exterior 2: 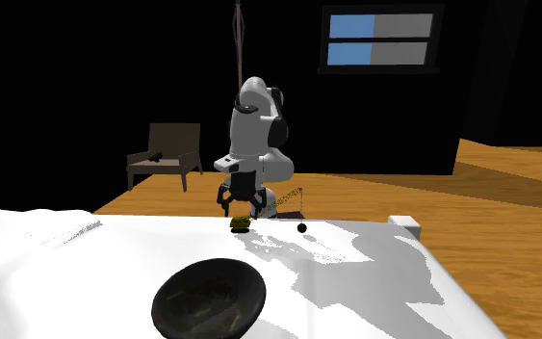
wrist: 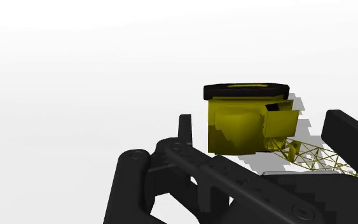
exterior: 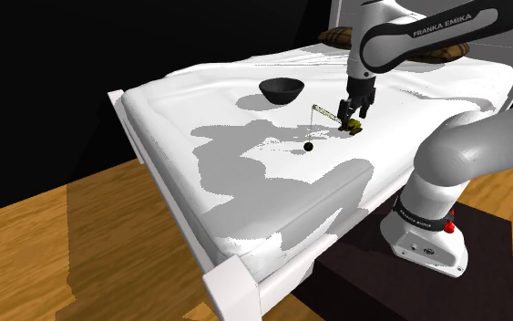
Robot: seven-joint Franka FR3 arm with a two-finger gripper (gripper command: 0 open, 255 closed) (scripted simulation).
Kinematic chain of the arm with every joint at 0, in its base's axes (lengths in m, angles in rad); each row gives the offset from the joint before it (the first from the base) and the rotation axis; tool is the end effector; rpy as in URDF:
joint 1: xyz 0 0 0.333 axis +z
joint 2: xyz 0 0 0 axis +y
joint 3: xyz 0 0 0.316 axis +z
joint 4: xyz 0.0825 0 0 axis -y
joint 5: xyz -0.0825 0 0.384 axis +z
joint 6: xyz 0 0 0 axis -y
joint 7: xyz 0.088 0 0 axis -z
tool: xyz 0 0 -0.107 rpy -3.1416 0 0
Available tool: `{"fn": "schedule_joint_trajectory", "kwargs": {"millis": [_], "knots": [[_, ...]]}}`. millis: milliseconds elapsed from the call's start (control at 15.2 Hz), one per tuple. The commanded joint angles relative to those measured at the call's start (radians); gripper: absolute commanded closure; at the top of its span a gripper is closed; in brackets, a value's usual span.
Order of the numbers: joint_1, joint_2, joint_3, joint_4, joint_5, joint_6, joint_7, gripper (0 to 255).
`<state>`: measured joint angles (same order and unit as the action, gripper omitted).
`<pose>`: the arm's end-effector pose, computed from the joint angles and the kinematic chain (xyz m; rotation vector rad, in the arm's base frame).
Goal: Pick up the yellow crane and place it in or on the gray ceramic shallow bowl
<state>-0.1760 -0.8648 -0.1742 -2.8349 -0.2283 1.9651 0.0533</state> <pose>0.2683 -0.1071 0.4168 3.0402 -0.3873 -0.0241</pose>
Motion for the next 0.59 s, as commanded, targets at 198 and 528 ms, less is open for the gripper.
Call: {"fn": "schedule_joint_trajectory", "kwargs": {"millis": [198,528], "knots": [[0.0,0.0,0.0,-0.001,0.0,0.0,0.0,255],[0.0,0.0,0.0,0.0,0.0,0.0,0.0,255]]}}
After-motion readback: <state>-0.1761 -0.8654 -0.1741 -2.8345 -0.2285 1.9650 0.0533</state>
